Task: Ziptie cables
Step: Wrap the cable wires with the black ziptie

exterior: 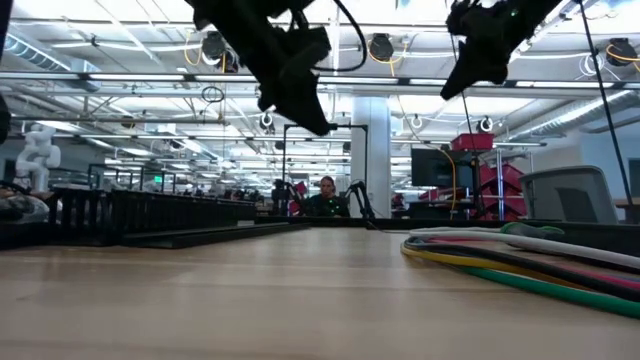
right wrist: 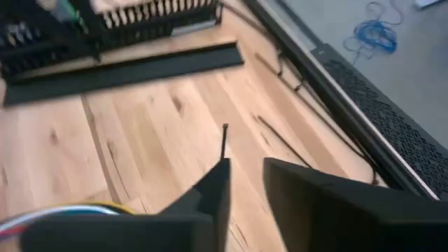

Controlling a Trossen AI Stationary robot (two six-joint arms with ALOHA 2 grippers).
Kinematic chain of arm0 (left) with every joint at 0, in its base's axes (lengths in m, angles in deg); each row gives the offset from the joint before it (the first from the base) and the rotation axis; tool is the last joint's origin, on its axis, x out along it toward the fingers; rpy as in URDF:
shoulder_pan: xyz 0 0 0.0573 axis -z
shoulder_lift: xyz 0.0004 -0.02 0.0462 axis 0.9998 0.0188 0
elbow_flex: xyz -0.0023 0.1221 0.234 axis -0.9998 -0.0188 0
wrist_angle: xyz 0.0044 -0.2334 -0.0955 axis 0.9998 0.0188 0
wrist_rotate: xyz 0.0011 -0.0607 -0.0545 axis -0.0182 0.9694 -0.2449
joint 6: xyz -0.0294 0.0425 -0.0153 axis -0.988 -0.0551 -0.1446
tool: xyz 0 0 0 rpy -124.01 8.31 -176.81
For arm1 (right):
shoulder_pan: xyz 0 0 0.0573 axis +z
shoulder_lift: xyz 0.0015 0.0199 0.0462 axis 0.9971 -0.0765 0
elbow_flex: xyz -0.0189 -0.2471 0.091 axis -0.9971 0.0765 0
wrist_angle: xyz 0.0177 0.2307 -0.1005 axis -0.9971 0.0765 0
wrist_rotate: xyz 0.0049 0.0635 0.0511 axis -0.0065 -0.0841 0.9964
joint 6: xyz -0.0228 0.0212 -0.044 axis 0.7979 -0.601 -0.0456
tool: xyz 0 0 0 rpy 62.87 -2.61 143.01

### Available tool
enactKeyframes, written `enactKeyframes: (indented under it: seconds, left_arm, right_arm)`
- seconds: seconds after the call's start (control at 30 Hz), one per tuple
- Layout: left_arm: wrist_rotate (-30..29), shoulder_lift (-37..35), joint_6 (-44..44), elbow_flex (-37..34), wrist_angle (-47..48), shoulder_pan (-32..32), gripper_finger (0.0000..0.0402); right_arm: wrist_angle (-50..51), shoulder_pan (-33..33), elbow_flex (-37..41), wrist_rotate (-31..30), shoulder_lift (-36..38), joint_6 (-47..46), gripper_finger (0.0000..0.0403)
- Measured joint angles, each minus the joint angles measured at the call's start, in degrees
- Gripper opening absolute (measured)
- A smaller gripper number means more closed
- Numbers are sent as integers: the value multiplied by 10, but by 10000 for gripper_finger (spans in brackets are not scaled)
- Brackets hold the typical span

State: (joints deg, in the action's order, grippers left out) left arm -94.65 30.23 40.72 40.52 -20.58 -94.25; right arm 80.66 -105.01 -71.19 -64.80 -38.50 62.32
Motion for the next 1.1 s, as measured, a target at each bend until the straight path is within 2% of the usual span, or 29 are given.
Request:
enactKeyframes:
  seconds: [0.23,0.33,0.5,0.67,1.1]
  left_arm:
    - [-35,-1,0,0,6,0,149]
    - [-35,-3,-20,0,13,0,157]
    - [-33,-7,-53,0,60,1,157]
    - [-4,-18,-63,-1,114,2,158]
    - [7,-46,-86,0,133,22,158]
  right_arm:
    - [-34,13,0,-70,-122,53,191]
    - [-78,-4,0,-62,-182,30,213]
    - [-162,-53,0,30,-277,-16,218]
    - [-214,-104,0,185,-345,-42,203]
    - [-264,-191,0,357,-443,0,190]
